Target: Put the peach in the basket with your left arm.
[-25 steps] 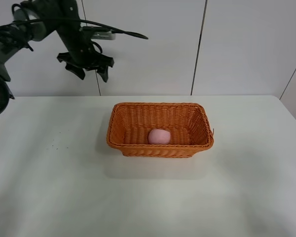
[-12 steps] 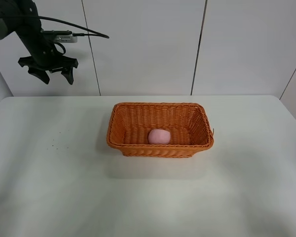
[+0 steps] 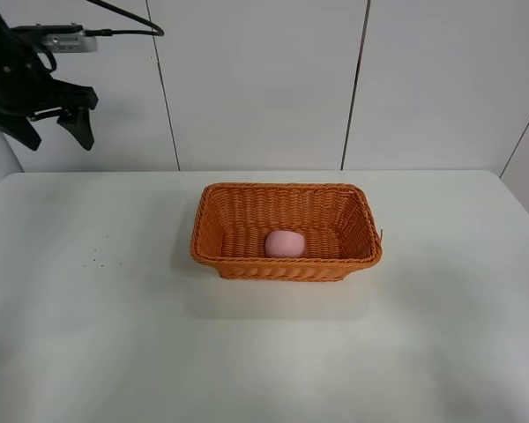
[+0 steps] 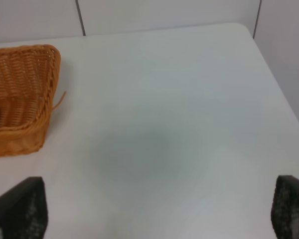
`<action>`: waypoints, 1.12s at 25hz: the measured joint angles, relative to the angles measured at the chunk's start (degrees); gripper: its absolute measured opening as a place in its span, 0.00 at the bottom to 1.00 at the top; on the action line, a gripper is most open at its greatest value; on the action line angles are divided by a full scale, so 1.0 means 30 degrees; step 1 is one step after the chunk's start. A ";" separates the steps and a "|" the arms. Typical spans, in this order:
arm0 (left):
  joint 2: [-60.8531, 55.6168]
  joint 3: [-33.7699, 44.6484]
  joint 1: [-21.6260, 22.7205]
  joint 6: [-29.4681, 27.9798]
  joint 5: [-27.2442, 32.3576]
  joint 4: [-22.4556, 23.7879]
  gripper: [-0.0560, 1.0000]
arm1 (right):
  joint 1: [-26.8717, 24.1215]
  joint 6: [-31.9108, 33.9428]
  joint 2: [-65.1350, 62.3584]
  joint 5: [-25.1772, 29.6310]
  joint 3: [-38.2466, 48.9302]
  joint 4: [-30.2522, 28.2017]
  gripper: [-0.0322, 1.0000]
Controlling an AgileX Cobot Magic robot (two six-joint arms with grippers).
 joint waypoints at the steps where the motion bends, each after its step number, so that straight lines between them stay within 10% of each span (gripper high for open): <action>1: -0.1178 0.1044 0.0000 0.0017 0.0000 0.0000 0.85 | 0.0000 0.0000 0.0000 0.0000 0.0000 0.0000 0.70; 17: -1.8849 1.9125 0.0000 0.0035 -0.0038 0.0537 0.85 | 0.0000 0.0000 0.0000 0.0000 0.0000 0.0000 0.70; 28: -2.8880 2.3072 0.0000 0.0035 -0.1097 0.0537 0.85 | 0.0000 0.0000 0.0000 0.0000 0.0000 0.0000 0.70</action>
